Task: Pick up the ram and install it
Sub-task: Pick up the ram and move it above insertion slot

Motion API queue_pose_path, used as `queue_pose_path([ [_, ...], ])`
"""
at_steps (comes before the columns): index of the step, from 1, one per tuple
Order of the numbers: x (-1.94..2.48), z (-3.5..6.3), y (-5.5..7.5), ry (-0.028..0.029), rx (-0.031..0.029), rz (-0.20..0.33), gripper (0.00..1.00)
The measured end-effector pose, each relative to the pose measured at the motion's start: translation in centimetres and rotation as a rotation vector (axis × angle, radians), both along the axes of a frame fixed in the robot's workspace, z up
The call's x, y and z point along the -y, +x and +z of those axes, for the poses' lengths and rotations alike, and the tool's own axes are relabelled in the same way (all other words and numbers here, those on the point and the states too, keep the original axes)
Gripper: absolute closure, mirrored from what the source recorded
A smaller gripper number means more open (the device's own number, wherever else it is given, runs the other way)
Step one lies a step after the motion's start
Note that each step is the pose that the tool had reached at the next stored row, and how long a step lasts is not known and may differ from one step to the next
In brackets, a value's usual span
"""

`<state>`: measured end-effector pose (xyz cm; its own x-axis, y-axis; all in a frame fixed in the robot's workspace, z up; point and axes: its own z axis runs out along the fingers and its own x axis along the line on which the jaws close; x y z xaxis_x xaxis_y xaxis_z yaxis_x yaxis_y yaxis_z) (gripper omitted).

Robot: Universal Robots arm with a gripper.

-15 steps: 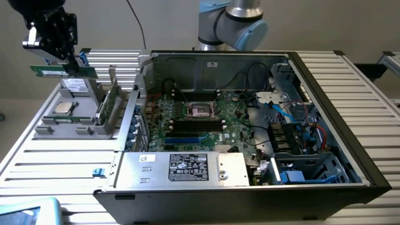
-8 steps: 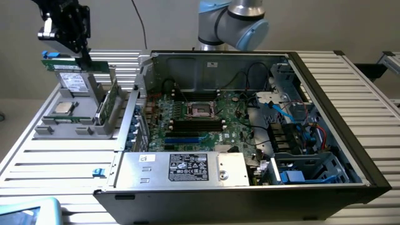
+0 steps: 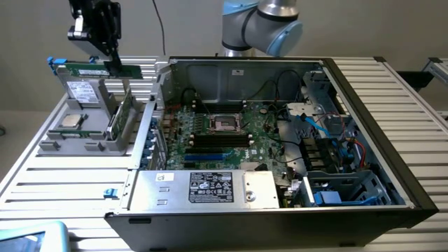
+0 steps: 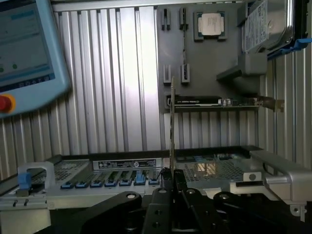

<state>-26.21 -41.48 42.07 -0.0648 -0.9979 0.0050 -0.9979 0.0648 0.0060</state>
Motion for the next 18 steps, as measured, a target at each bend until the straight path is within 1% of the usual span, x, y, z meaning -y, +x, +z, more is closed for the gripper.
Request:
queue_pose_path([
  [5, 0.02, 0.02, 2.2, 0.0003, 0.0001, 0.0, 0.87],
  [7, 0.03, 0.02, 3.2, 0.0015, 0.0001, 0.0, 0.87],
  [9, 0.03, 0.02, 4.1, 0.0055, 0.0008, 0.0, 0.87],
  [12, 0.03, 0.02, 5.4, 0.0146, 0.0051, 0.0, 0.87],
  [13, 0.03, 0.02, 5.9, 0.0162, 0.0058, 0.0, 0.87],
  [15, 0.03, 0.02, 6.8, 0.018, 0.0066, 0.0, 0.87],
  [18, 0.03, 0.01, 8.1, 0.0182, 0.0074, 0.0, 0.87],
])
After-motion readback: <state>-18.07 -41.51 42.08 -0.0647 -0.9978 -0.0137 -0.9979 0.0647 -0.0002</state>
